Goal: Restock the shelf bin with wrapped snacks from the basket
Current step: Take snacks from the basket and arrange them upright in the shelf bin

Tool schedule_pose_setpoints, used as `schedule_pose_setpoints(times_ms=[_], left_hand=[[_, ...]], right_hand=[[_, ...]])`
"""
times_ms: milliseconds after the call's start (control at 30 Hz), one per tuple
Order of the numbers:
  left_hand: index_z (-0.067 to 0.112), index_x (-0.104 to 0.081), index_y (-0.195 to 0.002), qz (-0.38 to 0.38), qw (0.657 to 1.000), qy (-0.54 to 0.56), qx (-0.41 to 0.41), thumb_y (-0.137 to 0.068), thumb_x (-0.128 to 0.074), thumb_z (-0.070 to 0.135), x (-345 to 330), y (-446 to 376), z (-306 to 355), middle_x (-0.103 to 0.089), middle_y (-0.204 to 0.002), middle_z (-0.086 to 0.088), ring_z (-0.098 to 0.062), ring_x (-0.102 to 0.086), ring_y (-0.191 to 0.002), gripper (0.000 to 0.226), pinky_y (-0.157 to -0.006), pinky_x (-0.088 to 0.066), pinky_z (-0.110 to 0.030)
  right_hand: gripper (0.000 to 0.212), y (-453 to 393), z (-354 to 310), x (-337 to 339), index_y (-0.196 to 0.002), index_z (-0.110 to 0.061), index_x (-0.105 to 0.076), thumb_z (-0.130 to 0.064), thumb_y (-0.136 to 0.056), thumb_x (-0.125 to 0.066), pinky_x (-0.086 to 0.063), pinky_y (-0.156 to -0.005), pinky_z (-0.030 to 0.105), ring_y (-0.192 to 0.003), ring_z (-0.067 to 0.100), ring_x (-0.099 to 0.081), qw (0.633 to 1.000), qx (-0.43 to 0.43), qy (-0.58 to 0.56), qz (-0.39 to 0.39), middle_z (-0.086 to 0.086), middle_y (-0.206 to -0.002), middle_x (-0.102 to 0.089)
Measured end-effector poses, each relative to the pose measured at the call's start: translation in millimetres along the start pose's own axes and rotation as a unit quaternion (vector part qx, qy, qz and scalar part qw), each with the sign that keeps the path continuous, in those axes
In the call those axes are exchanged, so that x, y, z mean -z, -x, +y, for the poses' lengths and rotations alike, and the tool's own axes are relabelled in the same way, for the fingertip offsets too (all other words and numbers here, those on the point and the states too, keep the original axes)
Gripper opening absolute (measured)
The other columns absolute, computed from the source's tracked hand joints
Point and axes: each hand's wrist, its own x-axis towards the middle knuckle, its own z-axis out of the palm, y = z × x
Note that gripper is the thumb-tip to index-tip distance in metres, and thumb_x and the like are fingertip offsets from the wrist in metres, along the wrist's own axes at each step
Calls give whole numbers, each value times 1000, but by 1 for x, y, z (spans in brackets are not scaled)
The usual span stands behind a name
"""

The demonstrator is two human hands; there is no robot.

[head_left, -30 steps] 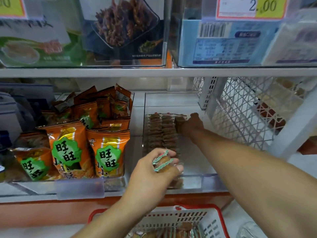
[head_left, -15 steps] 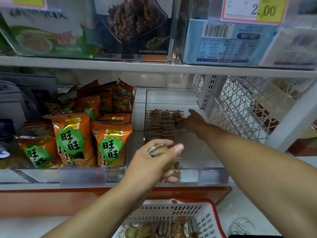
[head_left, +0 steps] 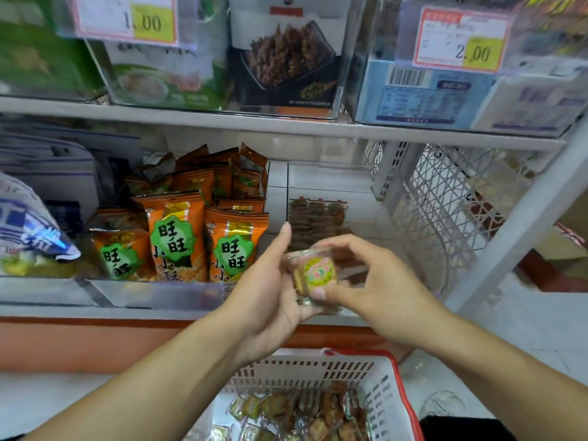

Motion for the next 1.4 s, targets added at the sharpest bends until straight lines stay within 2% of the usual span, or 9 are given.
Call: schedule_pose_setpoints(times_ms=[133,433,633,767,867,1033,1200,1267,1400], left_hand=[[0,-52,-140,39,999,14,-20,-107,-37,36,1,0,0,-68,-127,-27,-40,-66,-119,51,-102,-54,-53],[-1,-60,-132,59,996,-8,-66,-110,-34,33,2,-5,-6,-71,-123,-24,-34,-69,-116,48,-94,-59,-45],[12,-68,-126,100,977,-152,-113,-109,-40,41,5,-8,-12,-75,-117,-14,-24,-73,-108,44,-92,-60,-45],[14,-71,-121,89,972,-198,-92,-105,-47,42,6,-6,-12,-77,-111,-13,-23,-76,-101,40,-95,-59,-48],[11,-69,-120,94,971,-215,-55,-102,-51,43,6,-6,-19,-77,-107,-17,-25,-75,-91,40,-94,-59,-47],[26,-61,-131,95,957,-259,-90,-87,-66,45,8,-11,-26,-77,-112,-8,-23,-74,-93,48,-83,-59,-47],[26,-57,-133,98,955,-239,-144,-80,-71,49,2,-20,-15,-77,-111,0,-12,-75,-93,59,-76,-57,-29],[37,-54,-132,106,897,-377,-203,-92,-69,45,7,-23,-14,-69,-125,13,2,-68,-107,44,-92,-52,-24],[45,-43,-144,67,661,-704,-250,-96,-61,48,14,-24,-23,-43,-147,29,10,-39,-134,51,-111,-33,-19]], right_hand=[[49,-2,18,6,-124,-17,-63,2,-82,-77,-58,-90,32,-103,16,-71,982,-33,-170,77,5,-108,-76],[40,0,19,0,-117,-4,-63,-6,-79,-75,-61,-78,29,-92,25,-73,922,-128,-364,47,22,-104,-74],[29,-3,13,4,-108,-12,-75,6,-85,-71,-60,-88,40,-103,33,-72,946,-103,-304,38,17,-111,-73],[47,-2,12,20,-119,-22,-70,4,-81,-78,-58,-84,36,-90,20,-69,995,-35,-83,-41,2,-107,-71],[56,-3,15,14,-118,-21,-66,7,-72,-84,-53,-82,31,-80,14,-56,994,-71,-82,6,4,-95,-61],[45,1,14,12,-118,-25,-72,-14,-77,-86,-51,-96,37,-94,15,-68,991,-97,0,-89,2,-105,-76],[33,-15,19,27,-107,-20,-69,-16,-78,-85,-50,-100,40,-101,16,-68,998,-60,-6,5,-3,-104,-74],[38,-31,31,40,-113,-20,-65,-17,-80,-83,-51,-96,34,-102,16,-67,993,-81,56,69,-4,-108,-72],[53,-68,63,52,-132,-20,-52,-27,-86,-77,-41,-77,22,-104,22,-62,937,-173,303,6,5,-124,-65]])
